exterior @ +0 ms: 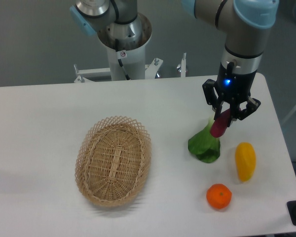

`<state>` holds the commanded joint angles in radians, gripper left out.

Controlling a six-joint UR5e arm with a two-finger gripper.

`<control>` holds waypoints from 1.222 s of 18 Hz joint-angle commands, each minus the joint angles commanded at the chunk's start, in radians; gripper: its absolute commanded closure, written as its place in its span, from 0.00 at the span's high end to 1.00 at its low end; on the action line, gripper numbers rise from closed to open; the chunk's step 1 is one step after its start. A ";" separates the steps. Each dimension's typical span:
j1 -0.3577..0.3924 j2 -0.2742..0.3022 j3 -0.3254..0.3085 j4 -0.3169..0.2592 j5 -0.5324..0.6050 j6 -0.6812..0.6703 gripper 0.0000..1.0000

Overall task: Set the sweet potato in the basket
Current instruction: 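Carry the held purple sweet potato with the gripper toward the wicker basket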

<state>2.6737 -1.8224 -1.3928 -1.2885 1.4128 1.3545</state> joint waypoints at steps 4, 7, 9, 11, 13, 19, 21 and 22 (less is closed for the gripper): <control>-0.002 -0.005 -0.005 0.012 0.000 -0.002 0.27; -0.005 -0.002 -0.020 0.012 0.002 -0.003 0.27; -0.023 -0.002 -0.031 0.014 0.000 -0.017 0.27; -0.052 -0.003 -0.041 0.015 -0.002 -0.081 0.28; -0.084 -0.006 -0.063 0.034 -0.002 -0.150 0.28; -0.202 0.003 -0.208 0.225 0.002 -0.431 0.28; -0.245 0.002 -0.253 0.297 0.002 -0.509 0.28; -0.265 0.002 -0.273 0.319 0.005 -0.537 0.28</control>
<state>2.4086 -1.8208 -1.6657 -0.9697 1.4174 0.8179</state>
